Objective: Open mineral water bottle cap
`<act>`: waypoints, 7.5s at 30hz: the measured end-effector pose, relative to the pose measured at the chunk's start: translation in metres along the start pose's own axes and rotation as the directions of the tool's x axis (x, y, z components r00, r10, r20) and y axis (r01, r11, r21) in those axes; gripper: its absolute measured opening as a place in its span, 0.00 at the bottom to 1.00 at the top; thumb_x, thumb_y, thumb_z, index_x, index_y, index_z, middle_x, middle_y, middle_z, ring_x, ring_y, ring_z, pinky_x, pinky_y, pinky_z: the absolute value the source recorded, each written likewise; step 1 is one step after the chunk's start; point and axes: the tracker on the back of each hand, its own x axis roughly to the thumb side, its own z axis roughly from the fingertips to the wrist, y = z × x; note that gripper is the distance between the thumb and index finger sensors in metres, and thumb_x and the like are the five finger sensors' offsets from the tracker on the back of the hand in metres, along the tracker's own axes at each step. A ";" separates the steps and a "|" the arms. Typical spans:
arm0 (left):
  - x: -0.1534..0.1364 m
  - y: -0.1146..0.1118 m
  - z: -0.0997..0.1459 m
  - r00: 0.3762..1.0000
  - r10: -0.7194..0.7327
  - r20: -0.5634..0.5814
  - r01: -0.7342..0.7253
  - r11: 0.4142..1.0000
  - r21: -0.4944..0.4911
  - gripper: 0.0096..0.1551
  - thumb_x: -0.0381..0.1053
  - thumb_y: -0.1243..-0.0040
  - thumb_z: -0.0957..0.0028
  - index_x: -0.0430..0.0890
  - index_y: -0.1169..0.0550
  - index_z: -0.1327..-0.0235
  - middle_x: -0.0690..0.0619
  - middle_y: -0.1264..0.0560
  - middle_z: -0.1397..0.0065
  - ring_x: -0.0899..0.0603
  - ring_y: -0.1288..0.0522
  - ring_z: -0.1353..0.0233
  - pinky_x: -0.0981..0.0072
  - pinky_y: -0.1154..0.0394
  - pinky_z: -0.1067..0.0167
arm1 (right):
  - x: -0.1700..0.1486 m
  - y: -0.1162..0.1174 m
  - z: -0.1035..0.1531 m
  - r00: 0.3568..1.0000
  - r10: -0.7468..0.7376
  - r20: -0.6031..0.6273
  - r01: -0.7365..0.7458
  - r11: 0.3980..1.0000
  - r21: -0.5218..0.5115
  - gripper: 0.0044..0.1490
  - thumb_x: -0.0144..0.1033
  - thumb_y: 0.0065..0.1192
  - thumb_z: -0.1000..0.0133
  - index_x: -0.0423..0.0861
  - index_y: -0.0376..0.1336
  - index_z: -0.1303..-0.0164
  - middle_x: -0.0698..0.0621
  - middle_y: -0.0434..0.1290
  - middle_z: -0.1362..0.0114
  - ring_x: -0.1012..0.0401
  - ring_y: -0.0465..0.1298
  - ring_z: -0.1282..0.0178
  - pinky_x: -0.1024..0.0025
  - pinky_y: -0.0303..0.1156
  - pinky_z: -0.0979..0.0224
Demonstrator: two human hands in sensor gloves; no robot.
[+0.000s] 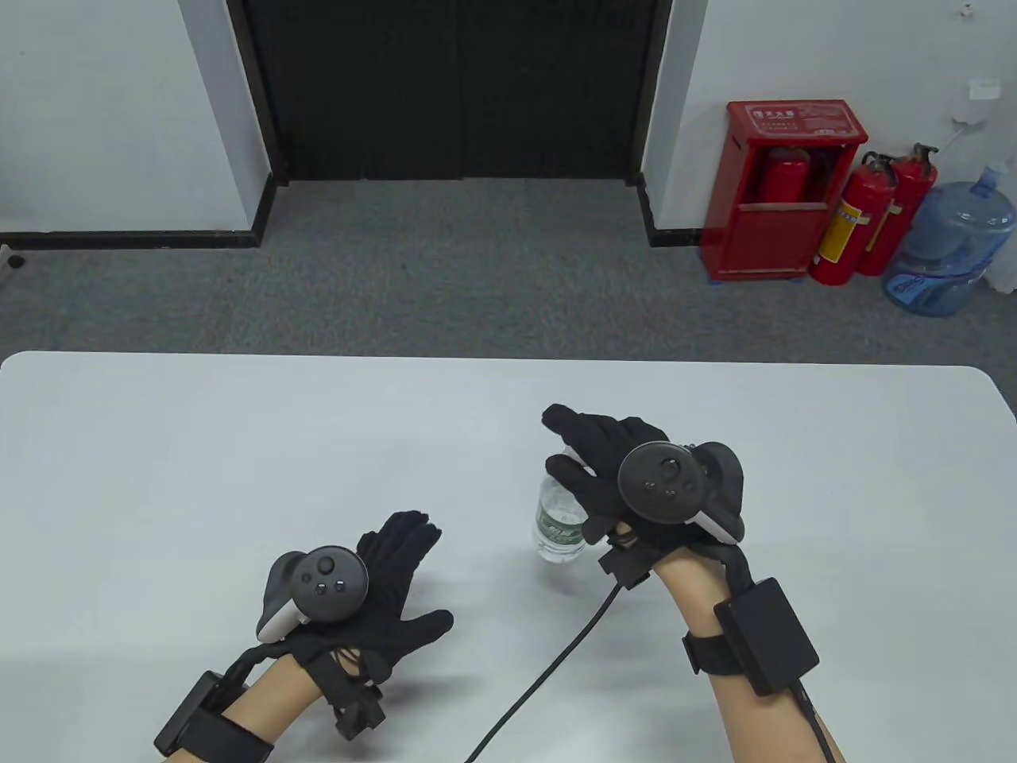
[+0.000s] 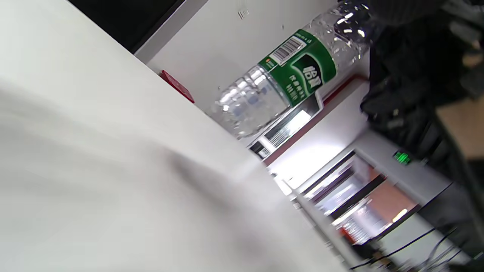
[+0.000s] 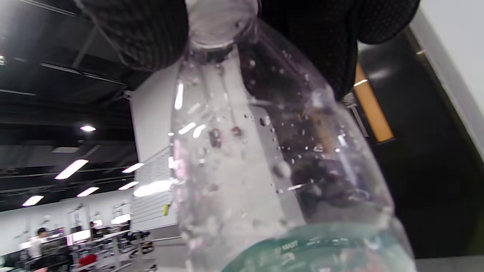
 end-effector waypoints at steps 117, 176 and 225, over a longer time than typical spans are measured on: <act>0.001 -0.053 0.009 0.971 0.073 0.226 -0.106 0.985 0.139 0.61 0.71 0.28 0.66 0.53 0.53 0.34 0.50 0.39 0.29 0.39 0.23 0.30 0.42 0.28 0.32 | 0.078 0.035 0.049 0.952 -0.012 0.306 0.004 1.000 0.029 0.41 0.53 0.46 0.50 0.57 0.51 0.23 0.49 0.69 0.30 0.44 0.68 0.34 0.38 0.51 0.28; -0.001 -0.046 0.013 0.962 0.046 0.269 -0.095 0.980 0.174 0.61 0.71 0.28 0.66 0.52 0.52 0.34 0.50 0.38 0.29 0.39 0.23 0.30 0.42 0.28 0.32 | -0.037 0.121 0.146 0.971 0.240 -0.005 -0.216 0.883 0.418 0.47 0.63 0.56 0.56 0.62 0.49 0.25 0.50 0.60 0.18 0.45 0.59 0.21 0.37 0.46 0.25; -0.027 -0.031 -0.106 0.992 0.127 0.010 -0.124 0.944 0.305 0.62 0.68 0.25 0.66 0.58 0.55 0.35 0.56 0.42 0.26 0.40 0.30 0.23 0.42 0.32 0.27 | -0.042 0.072 0.145 0.990 0.119 -0.079 -0.092 0.956 0.277 0.49 0.64 0.53 0.54 0.65 0.43 0.23 0.50 0.49 0.13 0.45 0.47 0.16 0.34 0.35 0.25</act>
